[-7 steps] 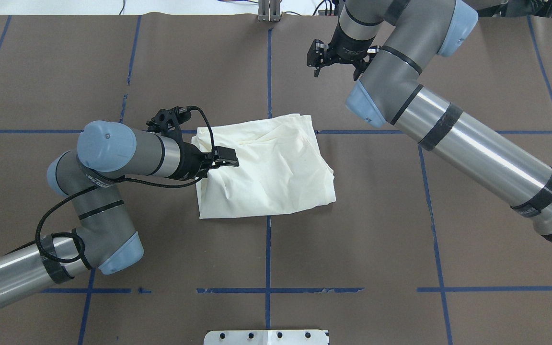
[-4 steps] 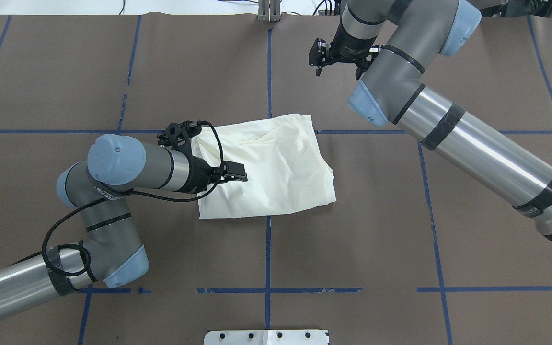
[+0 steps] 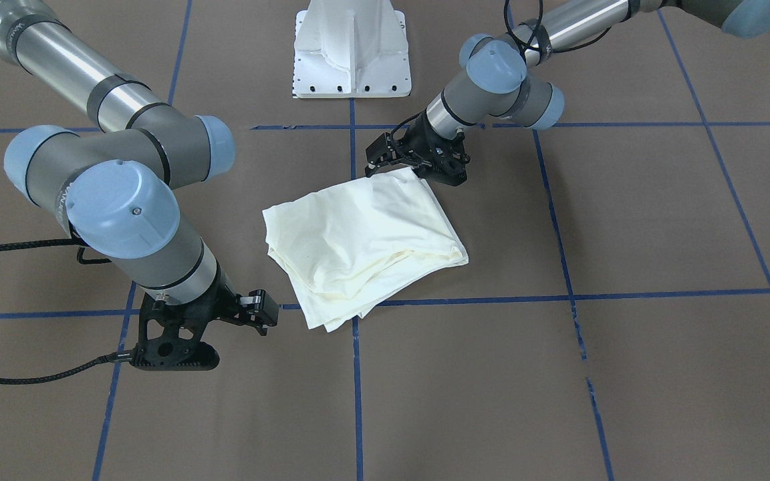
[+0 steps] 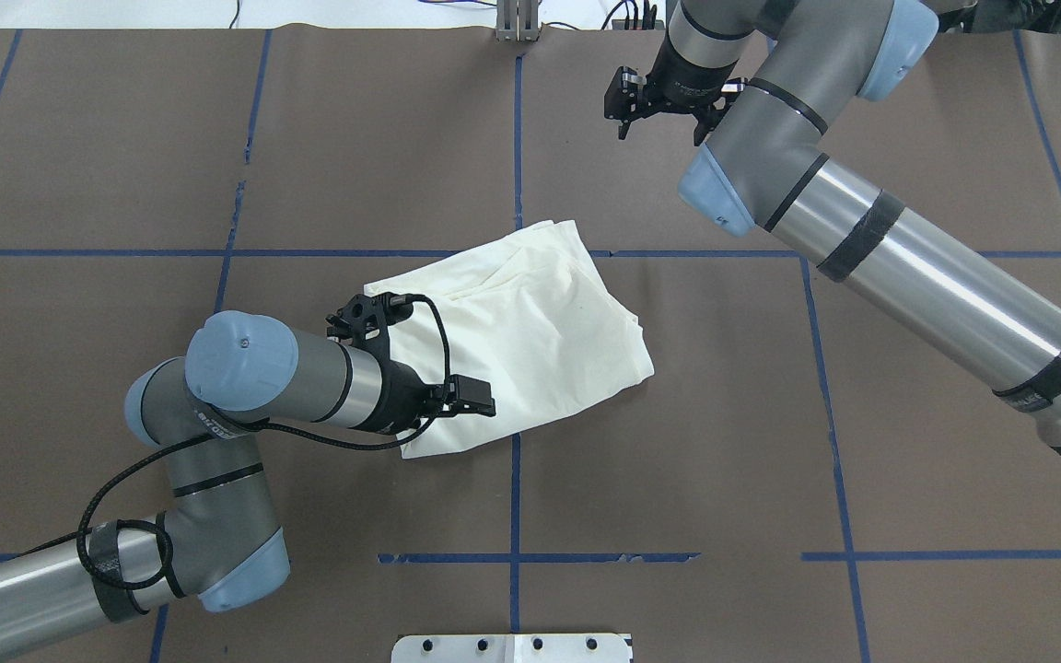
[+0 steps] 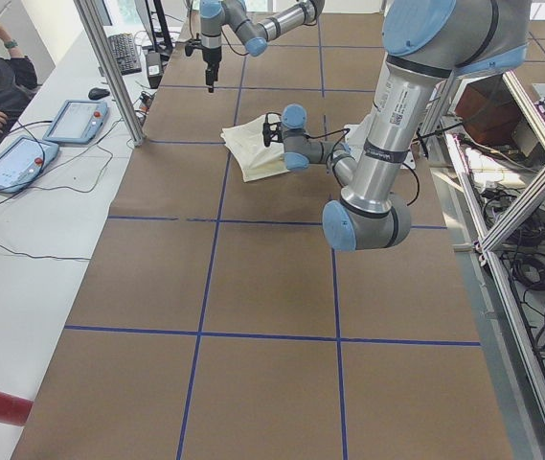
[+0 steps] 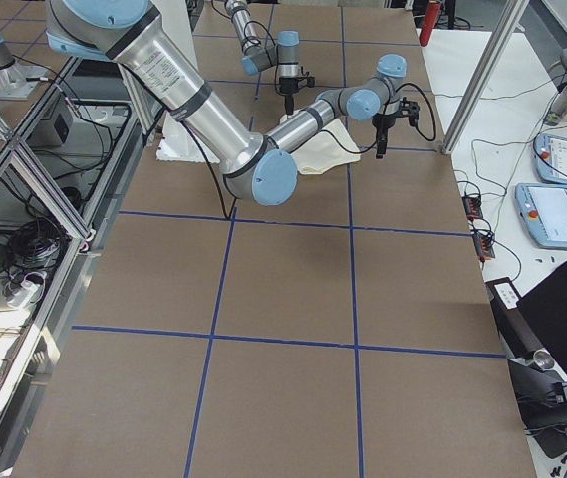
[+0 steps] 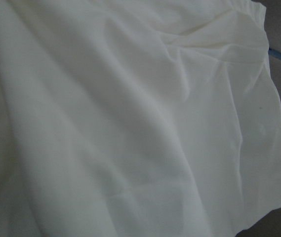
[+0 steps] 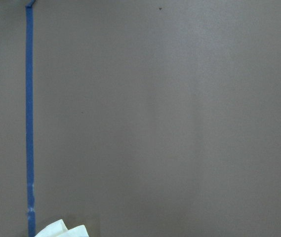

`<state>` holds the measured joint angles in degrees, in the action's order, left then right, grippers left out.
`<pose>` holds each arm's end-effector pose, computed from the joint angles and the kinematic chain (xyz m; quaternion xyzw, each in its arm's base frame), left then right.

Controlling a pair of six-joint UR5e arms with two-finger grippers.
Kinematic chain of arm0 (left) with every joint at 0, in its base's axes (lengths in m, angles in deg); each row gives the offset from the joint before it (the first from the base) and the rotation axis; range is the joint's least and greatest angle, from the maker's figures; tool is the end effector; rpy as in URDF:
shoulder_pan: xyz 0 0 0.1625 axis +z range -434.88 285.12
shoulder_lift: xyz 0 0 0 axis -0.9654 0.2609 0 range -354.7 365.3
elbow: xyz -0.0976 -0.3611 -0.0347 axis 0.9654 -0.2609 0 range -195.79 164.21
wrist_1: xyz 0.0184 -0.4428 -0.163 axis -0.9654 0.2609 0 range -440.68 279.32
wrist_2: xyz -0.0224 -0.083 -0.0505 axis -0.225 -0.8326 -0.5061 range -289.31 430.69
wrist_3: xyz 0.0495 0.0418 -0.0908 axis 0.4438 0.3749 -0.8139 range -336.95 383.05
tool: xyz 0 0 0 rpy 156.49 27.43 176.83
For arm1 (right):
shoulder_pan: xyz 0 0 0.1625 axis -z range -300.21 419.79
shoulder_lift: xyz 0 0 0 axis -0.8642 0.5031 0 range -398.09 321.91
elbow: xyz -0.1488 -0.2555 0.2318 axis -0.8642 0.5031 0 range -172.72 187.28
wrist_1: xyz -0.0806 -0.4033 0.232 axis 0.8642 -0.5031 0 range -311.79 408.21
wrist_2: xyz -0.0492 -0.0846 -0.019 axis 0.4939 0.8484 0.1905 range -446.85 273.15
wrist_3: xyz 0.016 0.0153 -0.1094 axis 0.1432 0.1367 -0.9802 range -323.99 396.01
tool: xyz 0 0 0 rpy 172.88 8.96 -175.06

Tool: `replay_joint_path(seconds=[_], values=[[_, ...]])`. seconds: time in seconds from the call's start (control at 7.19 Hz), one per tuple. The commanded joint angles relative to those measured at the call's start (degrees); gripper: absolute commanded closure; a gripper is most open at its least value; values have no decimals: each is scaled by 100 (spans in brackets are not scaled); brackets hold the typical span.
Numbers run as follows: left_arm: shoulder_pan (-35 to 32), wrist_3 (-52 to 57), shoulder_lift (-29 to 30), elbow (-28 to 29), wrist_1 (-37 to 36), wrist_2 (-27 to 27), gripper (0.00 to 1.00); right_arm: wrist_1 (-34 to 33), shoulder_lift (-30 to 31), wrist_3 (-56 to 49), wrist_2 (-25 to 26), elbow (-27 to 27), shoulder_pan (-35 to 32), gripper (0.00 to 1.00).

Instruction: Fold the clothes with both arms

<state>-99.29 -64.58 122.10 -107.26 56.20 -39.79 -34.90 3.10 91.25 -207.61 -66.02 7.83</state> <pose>0.5938 -0.3731 0.2136 0.0018 0.6164 -0.0427 0.7863 -0.4355 -0.6803 0.1809 0.0392 -0.4057 0.0484 0.9119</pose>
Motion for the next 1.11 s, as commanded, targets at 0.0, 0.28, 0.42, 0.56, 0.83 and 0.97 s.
replay_joint_path(seconds=[0.0,0.28,0.42,0.56,0.83,0.97], values=[[260,27,-122,-124,-21,-61,0,-3,3,-40,0,9,-33,0],[393,27,-131,-309,-30,-70,1,6,3,-49,9,18,-42,0],[463,27,-279,-545,-39,-122,0,6,3,-49,9,18,-42,0],[464,27,-550,-887,-48,-210,0,6,3,-49,0,18,-42,0],[333,62,-1026,-1459,-91,-412,0,6,116,-49,-17,-122,-51,0],[-77,210,-1088,-1627,-396,-474,0,6,413,-49,-17,-471,-51,0]])
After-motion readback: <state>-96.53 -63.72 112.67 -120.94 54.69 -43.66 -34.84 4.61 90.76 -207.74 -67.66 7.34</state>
